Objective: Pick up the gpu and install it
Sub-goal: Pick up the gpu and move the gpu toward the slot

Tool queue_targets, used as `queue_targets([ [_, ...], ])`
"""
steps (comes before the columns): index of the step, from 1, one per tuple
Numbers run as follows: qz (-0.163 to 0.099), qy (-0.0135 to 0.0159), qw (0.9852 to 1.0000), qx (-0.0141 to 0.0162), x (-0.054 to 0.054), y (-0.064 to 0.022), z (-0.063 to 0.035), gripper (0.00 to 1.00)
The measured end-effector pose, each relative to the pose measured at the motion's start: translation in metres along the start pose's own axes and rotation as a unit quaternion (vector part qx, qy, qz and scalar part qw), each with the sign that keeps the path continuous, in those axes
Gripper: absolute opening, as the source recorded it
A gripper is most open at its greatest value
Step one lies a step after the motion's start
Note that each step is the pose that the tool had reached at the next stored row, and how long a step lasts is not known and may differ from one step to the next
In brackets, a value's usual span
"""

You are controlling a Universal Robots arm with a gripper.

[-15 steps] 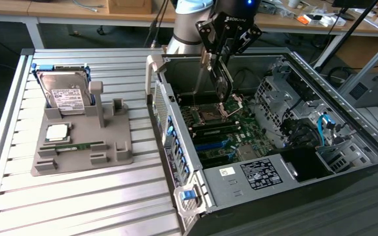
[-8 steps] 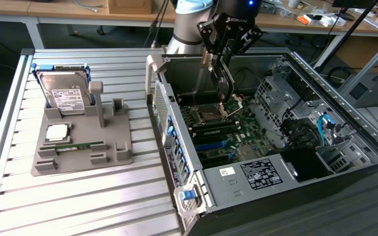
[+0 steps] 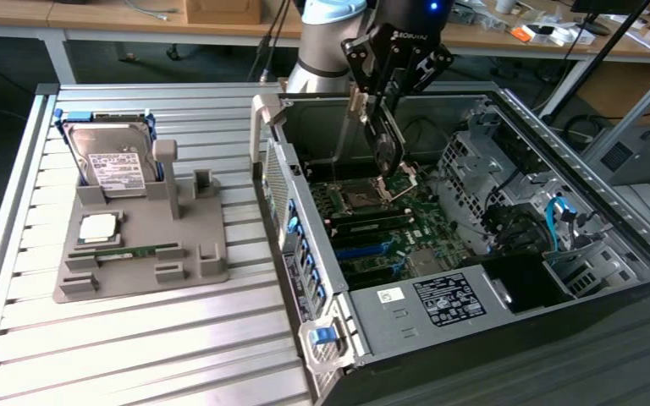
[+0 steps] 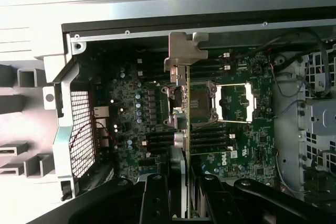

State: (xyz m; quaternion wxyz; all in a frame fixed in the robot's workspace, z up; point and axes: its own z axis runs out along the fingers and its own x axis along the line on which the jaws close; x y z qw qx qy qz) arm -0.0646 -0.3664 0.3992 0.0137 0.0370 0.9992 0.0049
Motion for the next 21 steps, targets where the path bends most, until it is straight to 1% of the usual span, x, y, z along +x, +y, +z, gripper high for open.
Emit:
queue_targets([
  [21,0.000,0.0000,1.0000,0.0002,-0.0079,-0.0034,0.0019,0.27],
])
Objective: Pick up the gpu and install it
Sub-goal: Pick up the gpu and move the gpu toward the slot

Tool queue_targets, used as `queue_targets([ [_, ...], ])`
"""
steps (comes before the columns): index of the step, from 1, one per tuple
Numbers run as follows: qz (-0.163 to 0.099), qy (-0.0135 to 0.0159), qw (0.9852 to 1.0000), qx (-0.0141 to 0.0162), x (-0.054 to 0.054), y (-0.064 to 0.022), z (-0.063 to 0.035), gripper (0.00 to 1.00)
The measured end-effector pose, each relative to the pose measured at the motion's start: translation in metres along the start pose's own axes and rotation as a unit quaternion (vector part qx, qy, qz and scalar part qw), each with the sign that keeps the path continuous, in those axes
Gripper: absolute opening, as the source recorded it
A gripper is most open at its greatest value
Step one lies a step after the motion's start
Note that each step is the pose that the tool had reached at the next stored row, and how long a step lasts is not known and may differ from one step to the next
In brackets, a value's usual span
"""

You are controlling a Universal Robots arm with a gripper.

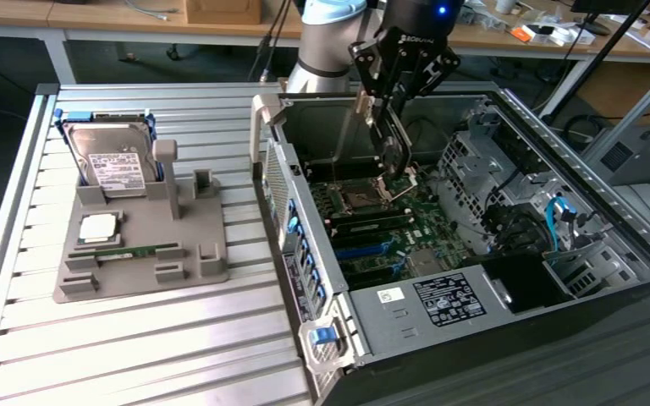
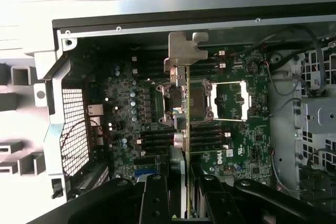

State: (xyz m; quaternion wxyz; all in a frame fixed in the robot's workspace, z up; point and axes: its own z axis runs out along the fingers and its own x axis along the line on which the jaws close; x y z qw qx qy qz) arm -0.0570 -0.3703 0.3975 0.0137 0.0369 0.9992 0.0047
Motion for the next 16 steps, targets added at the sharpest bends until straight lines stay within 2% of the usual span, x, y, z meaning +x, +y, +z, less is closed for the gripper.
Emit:
queue_targets([
  [16,0.000,0.0000,1.0000,0.0001,-0.0094,0.0001,0.0023,0.27],
])
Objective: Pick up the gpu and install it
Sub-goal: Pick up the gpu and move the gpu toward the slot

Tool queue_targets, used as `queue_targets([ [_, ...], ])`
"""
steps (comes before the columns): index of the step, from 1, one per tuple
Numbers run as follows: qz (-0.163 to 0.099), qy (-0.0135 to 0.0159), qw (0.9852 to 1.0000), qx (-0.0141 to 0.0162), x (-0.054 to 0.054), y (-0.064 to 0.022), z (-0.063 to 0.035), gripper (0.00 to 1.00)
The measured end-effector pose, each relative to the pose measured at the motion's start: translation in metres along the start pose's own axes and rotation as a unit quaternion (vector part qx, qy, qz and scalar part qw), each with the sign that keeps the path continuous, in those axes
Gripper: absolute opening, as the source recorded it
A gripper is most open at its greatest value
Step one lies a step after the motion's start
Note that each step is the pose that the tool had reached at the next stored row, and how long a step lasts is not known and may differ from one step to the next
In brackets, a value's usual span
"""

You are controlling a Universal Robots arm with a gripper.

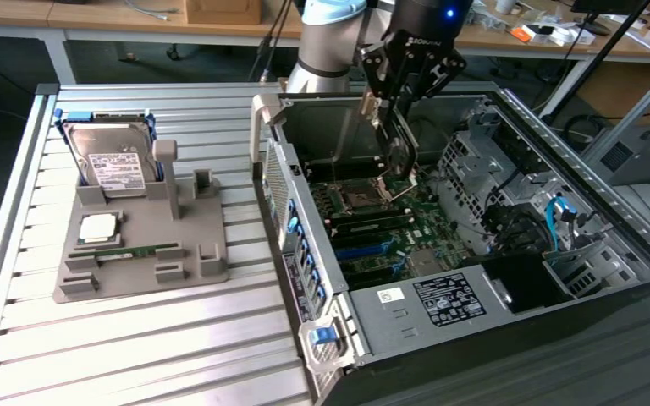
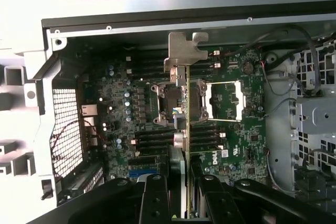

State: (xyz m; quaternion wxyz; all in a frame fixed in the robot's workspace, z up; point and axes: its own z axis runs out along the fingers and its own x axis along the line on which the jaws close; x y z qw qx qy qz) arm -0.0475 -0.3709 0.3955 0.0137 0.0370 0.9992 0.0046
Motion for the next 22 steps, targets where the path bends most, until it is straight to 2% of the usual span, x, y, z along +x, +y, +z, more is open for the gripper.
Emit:
queue_targets([
  [22,0.000,-0.0001,1.0000,0.0008,-0.015,-0.0026,0.0049,0.27],
])
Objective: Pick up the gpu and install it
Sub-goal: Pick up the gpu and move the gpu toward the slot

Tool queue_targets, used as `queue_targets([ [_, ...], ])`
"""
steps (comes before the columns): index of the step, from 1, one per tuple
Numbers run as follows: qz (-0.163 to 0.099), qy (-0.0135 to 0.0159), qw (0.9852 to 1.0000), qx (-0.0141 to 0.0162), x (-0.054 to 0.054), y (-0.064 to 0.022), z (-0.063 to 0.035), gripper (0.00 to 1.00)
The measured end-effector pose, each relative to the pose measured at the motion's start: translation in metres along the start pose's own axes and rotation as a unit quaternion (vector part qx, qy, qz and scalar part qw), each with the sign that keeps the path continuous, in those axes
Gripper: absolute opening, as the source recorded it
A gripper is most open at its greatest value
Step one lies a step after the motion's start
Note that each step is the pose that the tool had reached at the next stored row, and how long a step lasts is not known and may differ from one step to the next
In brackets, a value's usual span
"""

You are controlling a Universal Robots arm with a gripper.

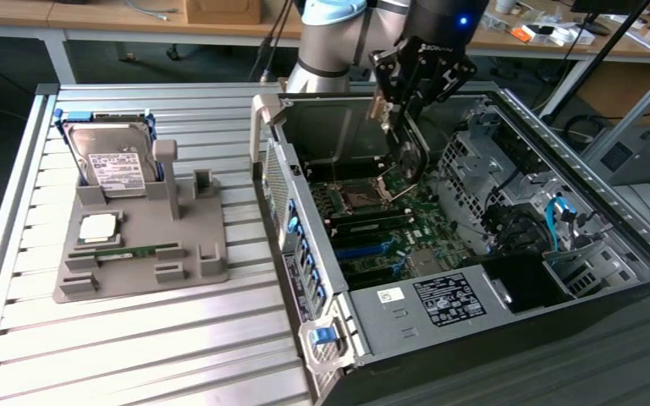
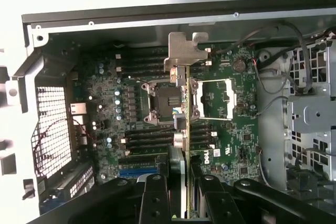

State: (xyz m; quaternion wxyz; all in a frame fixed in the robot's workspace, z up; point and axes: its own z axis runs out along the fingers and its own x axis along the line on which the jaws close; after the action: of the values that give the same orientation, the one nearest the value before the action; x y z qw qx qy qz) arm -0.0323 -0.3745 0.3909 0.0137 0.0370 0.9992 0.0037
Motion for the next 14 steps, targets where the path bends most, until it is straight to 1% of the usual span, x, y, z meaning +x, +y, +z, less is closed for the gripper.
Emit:
queue_targets([
  [14,0.000,-0.0001,1.0000,0.0016,-0.0085,-0.0017,0.0036,0.27],
])
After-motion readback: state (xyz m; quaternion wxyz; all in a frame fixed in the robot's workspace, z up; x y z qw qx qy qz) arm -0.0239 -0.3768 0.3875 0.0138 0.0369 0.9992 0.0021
